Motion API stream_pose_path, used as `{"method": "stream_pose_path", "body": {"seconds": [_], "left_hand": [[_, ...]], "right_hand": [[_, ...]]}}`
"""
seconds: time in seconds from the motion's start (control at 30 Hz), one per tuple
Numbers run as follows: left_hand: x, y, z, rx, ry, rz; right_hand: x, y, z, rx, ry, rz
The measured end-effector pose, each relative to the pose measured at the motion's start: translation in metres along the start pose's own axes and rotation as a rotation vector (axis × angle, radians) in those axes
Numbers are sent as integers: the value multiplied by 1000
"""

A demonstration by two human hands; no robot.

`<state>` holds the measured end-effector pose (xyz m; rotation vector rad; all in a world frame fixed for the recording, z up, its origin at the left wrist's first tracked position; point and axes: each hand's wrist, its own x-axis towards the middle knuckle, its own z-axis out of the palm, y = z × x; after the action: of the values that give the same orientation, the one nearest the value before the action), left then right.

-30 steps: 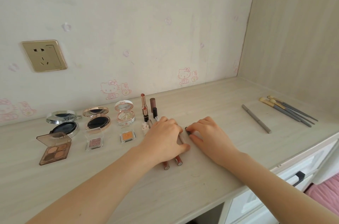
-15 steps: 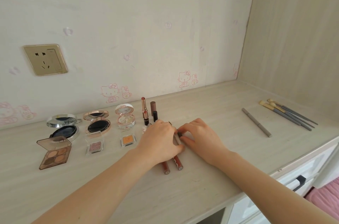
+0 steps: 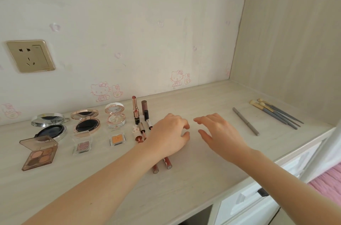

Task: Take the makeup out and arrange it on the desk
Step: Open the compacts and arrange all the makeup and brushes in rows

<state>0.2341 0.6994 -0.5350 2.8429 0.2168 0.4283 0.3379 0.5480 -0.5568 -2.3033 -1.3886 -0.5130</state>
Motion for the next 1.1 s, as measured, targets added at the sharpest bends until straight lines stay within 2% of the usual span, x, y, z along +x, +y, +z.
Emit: {"method": "stream_pose_path", "body": {"seconds": [0.13, 0.37, 0.6, 0.93, 1.1], "left_hand": [[20, 15, 14, -70, -14, 4], [62, 44, 40, -108, -54, 64], [102, 72, 67, -228, -132, 103], [165, 78, 102, -142, -240, 90], [169, 72, 109, -74, -268, 153]], "right_hand": [[-16, 24, -14, -86, 42, 49], [-36, 69, -27, -204, 44, 237], [-48, 90, -24, -273, -29, 451], [-47, 98, -25, -299, -53, 448], [-52, 98, -26, -270, -44, 408]]}}
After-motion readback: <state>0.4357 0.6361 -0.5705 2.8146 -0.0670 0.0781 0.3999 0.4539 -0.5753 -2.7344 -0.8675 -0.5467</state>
